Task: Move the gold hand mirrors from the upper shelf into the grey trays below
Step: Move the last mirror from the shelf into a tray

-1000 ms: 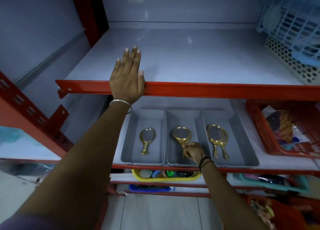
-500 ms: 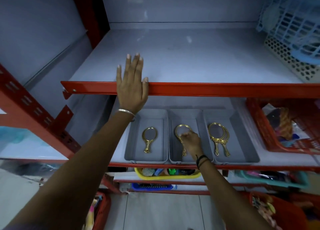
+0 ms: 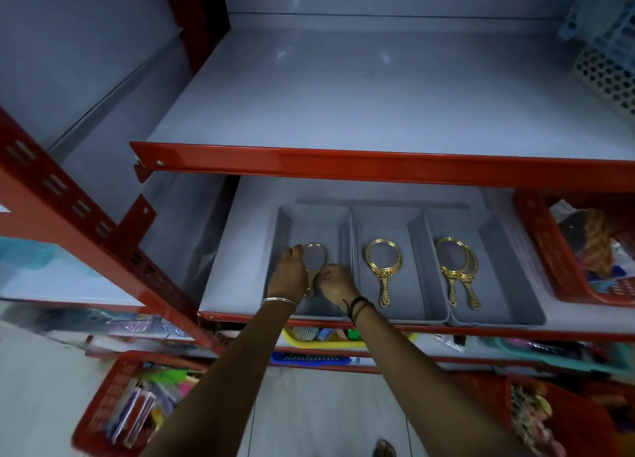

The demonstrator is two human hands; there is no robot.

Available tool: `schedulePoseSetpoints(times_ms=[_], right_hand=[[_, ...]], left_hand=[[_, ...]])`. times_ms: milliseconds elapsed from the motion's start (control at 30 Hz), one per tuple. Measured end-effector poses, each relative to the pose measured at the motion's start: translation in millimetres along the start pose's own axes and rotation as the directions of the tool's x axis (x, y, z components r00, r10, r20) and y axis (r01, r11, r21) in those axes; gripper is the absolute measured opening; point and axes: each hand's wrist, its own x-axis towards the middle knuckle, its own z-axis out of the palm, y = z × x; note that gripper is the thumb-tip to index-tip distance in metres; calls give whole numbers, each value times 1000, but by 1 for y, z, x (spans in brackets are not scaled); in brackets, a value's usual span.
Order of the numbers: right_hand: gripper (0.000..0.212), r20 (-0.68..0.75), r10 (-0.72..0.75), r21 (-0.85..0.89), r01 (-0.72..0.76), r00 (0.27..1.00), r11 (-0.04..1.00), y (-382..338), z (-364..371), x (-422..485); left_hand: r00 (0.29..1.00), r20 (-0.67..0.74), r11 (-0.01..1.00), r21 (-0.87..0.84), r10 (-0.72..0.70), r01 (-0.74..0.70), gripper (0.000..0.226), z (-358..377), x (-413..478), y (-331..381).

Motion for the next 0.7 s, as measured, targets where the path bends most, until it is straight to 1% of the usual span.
schedulePoseSetpoints(times_ms=[67, 133, 167, 233, 300, 433, 533, 600, 700], right_hand=[[46, -15, 21, -11, -21, 1000, 1000, 1, 9, 7], [46, -39, 39, 0, -39, 998, 999, 4, 17, 13], [44, -45, 54, 27, -53, 998, 998, 6, 21, 16], [31, -61, 83, 75, -78, 995, 994, 6, 25, 16], [22, -95, 83, 100, -73, 992, 992, 9, 30, 20], [21, -149, 70, 125, -51, 986, 991, 9, 35, 22], [19, -181, 120, 165, -91, 976, 982, 9, 40, 23], [20, -206, 143, 179, -107, 968, 978, 9, 41, 24], [19, -213, 167, 213, -121, 963, 970, 11, 40, 25]], left_hand=[[994, 44, 995, -4, -100, 100, 34, 11, 4, -4], [980, 73, 981, -34, -186, 189, 28, 18, 10, -6], [971, 86, 971, -65, -224, 230, 27, 21, 13, -7], [958, 108, 951, -135, -266, 279, 27, 25, 16, -8], [947, 125, 931, -186, -295, 314, 27, 29, 20, -11], [933, 125, 890, -279, -337, 359, 25, 33, 20, -16], [915, 127, 846, -349, -383, 403, 23, 33, 20, -18], [909, 128, 832, -369, -396, 414, 24, 32, 19, -17], [913, 138, 842, -354, -383, 407, 26, 32, 18, -17]])
